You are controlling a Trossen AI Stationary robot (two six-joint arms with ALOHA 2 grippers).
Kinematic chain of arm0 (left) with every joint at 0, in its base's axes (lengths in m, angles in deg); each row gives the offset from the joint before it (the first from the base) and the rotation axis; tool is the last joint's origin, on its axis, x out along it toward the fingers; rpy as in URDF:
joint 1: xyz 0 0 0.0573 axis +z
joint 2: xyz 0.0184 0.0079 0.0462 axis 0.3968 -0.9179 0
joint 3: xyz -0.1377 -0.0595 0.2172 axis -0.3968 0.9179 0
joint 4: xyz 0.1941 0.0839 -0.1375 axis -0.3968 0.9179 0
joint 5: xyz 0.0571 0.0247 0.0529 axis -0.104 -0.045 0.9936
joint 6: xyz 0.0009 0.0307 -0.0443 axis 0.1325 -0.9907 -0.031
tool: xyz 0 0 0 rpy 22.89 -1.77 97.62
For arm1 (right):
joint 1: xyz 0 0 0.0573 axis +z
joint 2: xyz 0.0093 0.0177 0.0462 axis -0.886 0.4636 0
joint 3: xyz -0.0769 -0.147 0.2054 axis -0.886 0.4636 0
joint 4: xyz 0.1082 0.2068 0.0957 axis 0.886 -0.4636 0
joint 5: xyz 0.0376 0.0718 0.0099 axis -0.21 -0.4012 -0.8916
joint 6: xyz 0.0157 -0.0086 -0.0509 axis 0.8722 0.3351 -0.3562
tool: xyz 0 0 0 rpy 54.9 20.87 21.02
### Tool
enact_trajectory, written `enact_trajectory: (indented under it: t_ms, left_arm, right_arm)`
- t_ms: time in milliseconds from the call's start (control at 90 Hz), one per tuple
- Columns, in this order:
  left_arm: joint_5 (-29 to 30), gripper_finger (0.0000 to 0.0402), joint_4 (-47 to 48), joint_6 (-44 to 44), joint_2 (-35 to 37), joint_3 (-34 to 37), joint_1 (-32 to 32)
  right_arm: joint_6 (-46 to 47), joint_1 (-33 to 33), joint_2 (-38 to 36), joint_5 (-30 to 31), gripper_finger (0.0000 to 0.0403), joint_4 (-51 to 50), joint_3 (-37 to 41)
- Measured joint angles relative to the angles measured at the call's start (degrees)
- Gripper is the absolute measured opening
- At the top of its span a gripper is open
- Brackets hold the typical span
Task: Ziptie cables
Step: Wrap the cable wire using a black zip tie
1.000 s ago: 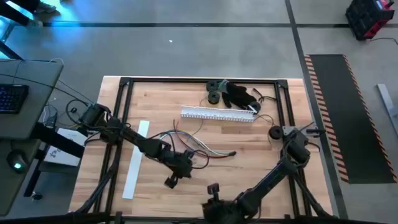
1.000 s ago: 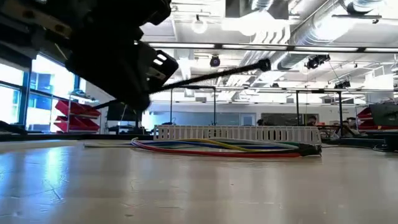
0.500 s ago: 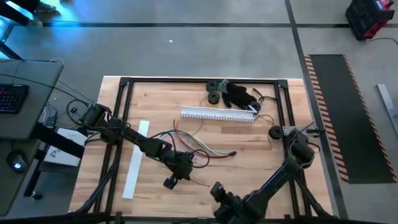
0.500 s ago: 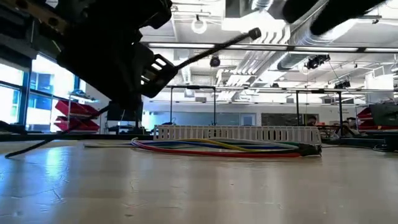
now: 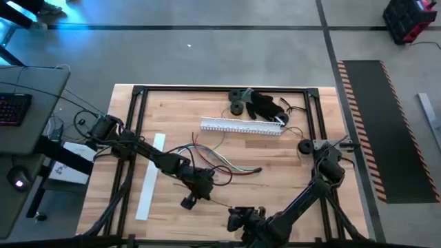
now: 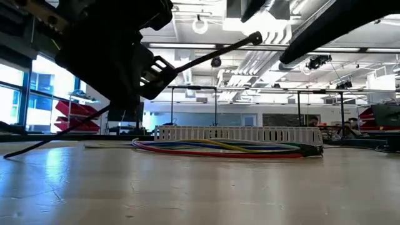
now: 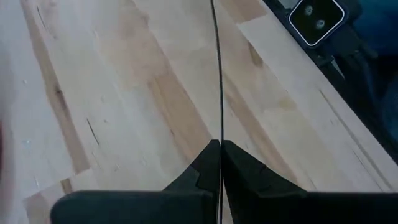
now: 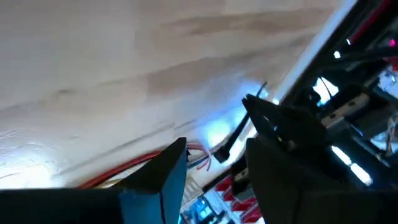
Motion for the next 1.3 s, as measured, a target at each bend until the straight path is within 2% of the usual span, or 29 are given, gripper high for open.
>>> enact_trajectory:
  t_ms: [278,722,822,944,1056,1300]
  left_arm:
    - [0.0,0.0000,0.0,0.0,0.0,0.0,0.0]
    - [0.1,0.0000,0.1,0.0,0.0,0.0,0.0]
    - [0.1,0.0000,0.1,0.0,0.0,0.0,0.0]
    - [1.1,0.0000,-0.3,0.0,0.0,0.0,0.0]
    - [3.8,0.0007,-1.0,0.0,0.0,0.0,0.0]
    - [6.3,0.0047,-1.4,-2.6,0.0,0.0,-0.1]
  right_arm:
    - [-4.2,-1.1,0.0,0.1,0.0099,1.9,0.0]
    - [-4.0,-1.2,0.0,-0.1,0.0009,1.9,0.0]
    - [-1.2,-1.4,0.0,-0.4,0.0004,1.9,0.0]
    - [5.8,-1.7,0.0,-1.3,0.0001,1.9,0.0]
    - [15.5,-2.2,0.0,-5.0,0.0001,1.9,0.0]
    - [55.4,-5.6,0.0,-22.8,0.0000,3.0,0.0]
